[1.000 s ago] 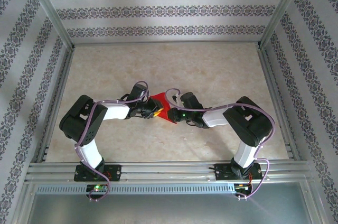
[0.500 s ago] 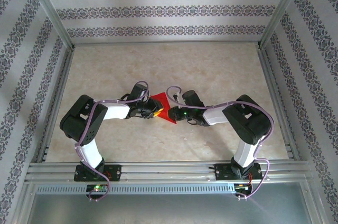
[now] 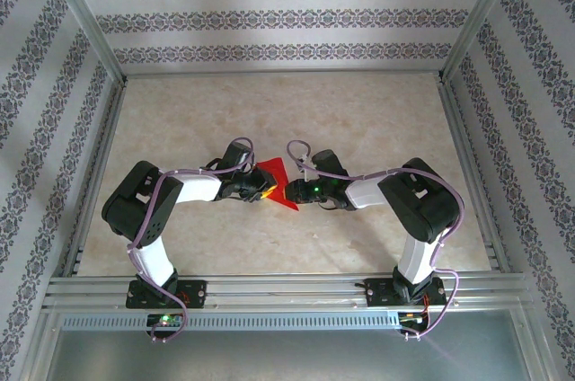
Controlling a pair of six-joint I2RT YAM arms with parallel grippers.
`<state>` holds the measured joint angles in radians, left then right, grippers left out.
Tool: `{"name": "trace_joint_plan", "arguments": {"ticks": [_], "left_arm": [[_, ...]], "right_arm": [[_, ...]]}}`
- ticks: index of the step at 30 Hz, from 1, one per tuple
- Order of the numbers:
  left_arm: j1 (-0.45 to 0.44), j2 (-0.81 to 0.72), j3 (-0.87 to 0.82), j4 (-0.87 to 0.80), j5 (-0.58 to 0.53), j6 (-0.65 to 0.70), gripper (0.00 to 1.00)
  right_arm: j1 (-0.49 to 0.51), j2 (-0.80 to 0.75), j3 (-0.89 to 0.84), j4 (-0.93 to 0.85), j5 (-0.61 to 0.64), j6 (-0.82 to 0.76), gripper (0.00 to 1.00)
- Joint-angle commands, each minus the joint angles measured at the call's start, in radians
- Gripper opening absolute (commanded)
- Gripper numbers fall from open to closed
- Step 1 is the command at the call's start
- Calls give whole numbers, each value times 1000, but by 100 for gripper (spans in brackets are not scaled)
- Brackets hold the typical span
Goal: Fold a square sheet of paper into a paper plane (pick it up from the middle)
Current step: Fourth fold the wing at the center of the table.
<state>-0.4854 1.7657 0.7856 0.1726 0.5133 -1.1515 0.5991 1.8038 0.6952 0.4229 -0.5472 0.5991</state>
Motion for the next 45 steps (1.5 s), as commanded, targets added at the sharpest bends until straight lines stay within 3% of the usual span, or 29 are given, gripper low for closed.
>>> {"name": "trace_joint_plan", "arguments": {"ticks": [1,10,25,34,45], "left_arm": [[-16,19,13,-63,-22,33,24],[-16,25,16,-79,-26,41,24],[-15,-15,41,-73,-10,72,24],[-15,-59,52,36,54,93,24],[-7,51,99,128,117,87,15]], "right_arm": [[-3,-6,25,-28,-63,19,15],[-4,-34,44,-107,-65,-4,17],[-33,39,56,-107,-102,61,11],[-53,68,46,-101,-108,93,10],[-65,81,44,-95,-126,98,12]]}}
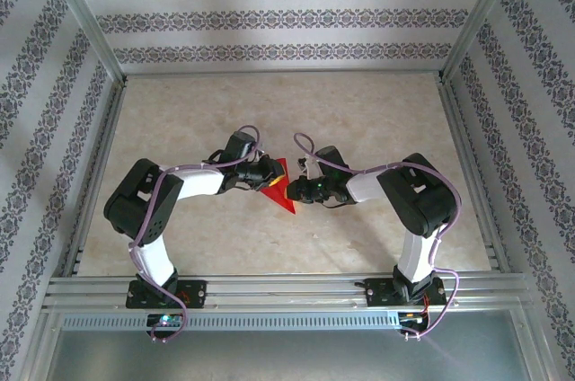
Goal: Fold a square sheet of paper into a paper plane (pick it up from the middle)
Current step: Fourth fold the wing at the center of the table.
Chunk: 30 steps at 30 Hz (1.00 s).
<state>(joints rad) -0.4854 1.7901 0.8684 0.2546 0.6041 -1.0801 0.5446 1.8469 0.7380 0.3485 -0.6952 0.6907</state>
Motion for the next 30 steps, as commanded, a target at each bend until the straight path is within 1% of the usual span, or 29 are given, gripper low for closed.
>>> {"name": "trace_joint_plan", "arguments": {"ticks": [1,7,13,19,30], "left_arm": [[-4,29,17,46,25,16,15],[4,31,8,60,26,15,12],[7,34,1,38,9,26,9],[13,35,-6,16,-5,37,8],[21,51,-7,-5,-15,44,8]], "right_arm": [[-11,38,0,-19,21,7,12],[-15,44,-2,-19,11,13,13],[-24,39,-5,-14,0,24,17],[-35,29,2,-11,-22,29,20],[-45,26,3,-5,-43,36,22]]}}
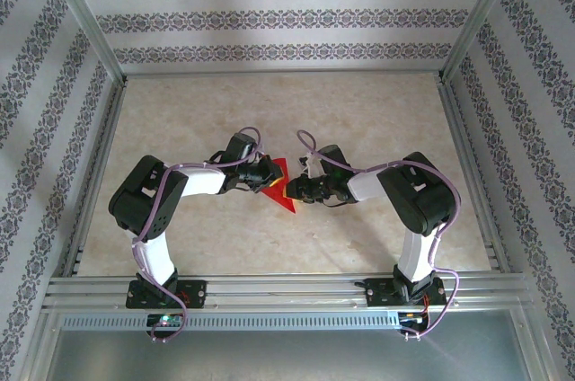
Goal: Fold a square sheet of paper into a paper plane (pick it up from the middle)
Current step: Fourth fold the wing at the center of the table.
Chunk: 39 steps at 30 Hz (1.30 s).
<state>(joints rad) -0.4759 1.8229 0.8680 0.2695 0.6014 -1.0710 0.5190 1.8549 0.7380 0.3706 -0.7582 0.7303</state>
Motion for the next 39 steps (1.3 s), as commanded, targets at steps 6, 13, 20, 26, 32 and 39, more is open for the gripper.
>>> {"name": "trace_joint_plan", "arguments": {"ticks": [6,13,20,26,32,39], "left_arm": [[14,31,-6,-13,-6,32,7],[14,34,-6,-16,-2,34,7],[14,35,-3,-23,-5,37,7],[13,38,-2,-19,-4,34,7],[14,33,-7,-26,-12,34,6],[13,31,-9,-35,-20,39,6]], "right_arm": [[-22,3,8,-35,11,-2,22],[-22,-18,14,-45,17,3,23],[-24,-58,18,-76,30,6,23],[-23,-45,24,-96,16,0,18],[-22,-8,33,-99,5,0,15],[-24,19,41,-104,2,1,11]]}}
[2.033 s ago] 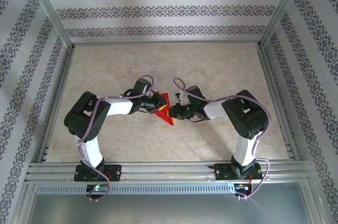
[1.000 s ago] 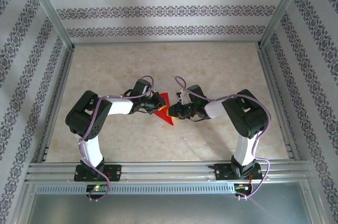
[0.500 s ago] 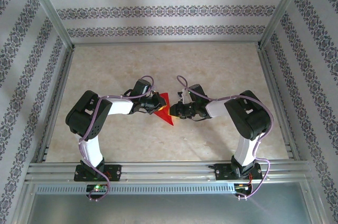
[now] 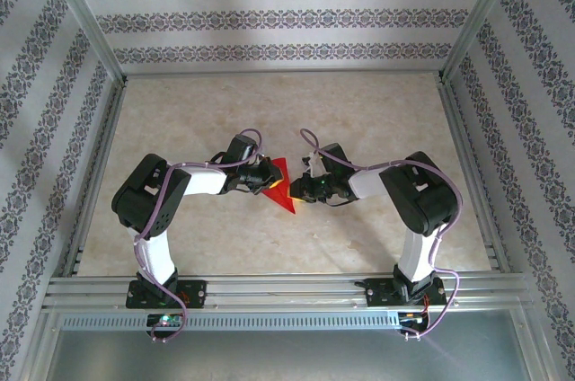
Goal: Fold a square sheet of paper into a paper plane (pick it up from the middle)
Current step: Fourth fold the wing at the center of the table.
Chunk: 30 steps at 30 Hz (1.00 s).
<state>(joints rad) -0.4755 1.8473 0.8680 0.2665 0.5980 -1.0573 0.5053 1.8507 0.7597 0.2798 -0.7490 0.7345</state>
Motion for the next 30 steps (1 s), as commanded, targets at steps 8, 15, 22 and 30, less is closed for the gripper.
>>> {"name": "trace_joint_plan", "arguments": {"ticks": [8,15,22,30], "left_arm": [[15,17,-2,-38,-16,31,6],[17,14,-7,-40,-15,33,6],[18,16,-4,-36,-12,33,6],[18,13,-9,-35,-12,33,6]], "right_arm": [[-12,23,16,-9,-18,0,11],[-15,-52,24,-49,-41,-19,18],[12,-115,26,-186,19,-73,22],[18,-92,31,-202,2,-63,21]]}}
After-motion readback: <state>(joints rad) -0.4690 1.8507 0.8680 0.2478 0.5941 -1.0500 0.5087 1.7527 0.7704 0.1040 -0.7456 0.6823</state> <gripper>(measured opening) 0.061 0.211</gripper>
